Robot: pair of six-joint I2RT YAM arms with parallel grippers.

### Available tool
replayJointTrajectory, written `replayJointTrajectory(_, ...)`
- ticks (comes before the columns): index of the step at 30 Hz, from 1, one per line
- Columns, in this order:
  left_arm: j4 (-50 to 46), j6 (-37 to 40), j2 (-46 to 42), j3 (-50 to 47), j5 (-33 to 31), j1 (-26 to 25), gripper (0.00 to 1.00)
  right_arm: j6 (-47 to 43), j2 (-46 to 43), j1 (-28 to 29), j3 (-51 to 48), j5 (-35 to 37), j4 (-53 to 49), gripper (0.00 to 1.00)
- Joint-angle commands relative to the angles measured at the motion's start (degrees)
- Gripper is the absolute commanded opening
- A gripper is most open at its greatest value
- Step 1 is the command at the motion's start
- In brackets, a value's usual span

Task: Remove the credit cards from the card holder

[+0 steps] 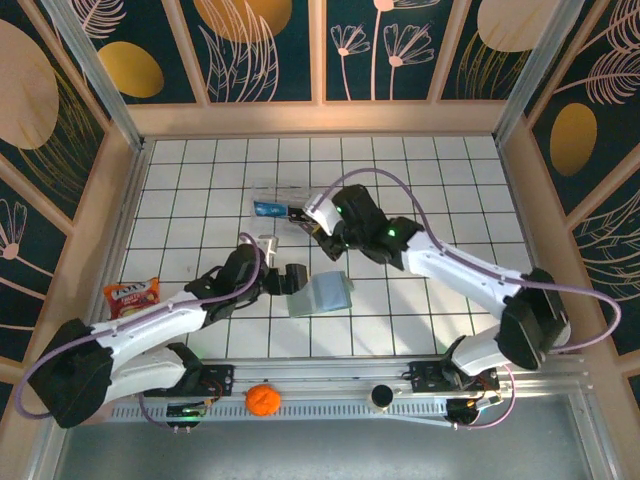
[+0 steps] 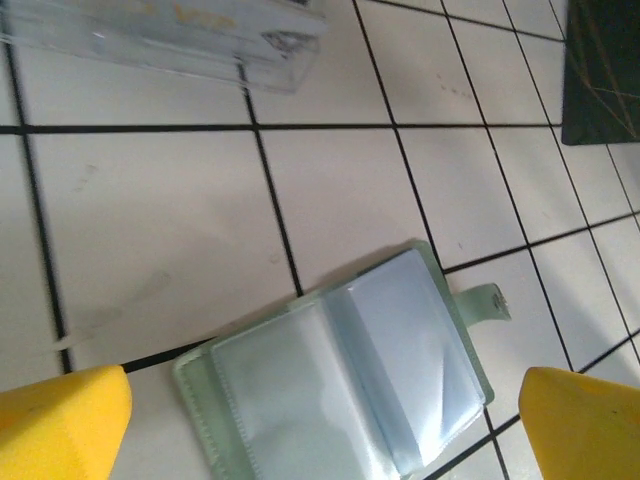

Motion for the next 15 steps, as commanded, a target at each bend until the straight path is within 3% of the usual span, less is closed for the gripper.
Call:
replayJointTrajectory(1,-8.45,-1.16,-3.41,-1.61,-4.69,0.85,0.99,-13.19,5.49,-1.74,8.24,-2.52,-9.51,0.00)
replayJointTrajectory(15,-20.60,-2.35,-7.30,1.67,-14.60,1.30,0.99,-28.56,28.38,-6.83,35.79,-3.33,-24.34,0.00)
